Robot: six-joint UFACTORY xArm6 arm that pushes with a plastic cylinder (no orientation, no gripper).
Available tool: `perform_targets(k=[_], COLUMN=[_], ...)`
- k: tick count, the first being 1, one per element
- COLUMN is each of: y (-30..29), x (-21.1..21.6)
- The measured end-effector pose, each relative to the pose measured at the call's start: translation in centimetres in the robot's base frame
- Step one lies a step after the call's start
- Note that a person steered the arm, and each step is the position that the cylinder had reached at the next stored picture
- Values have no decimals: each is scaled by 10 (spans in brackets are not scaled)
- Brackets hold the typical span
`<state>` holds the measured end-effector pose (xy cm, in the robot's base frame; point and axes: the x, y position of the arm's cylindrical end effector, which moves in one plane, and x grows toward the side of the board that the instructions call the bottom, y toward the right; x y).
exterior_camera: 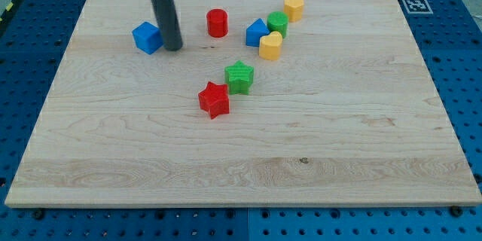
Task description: Move the blue cube slightly to the left
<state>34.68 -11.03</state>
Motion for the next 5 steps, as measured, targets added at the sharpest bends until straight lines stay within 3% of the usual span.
perform_targets(k=[1,5], y=[3,-55], x=[-27,-11])
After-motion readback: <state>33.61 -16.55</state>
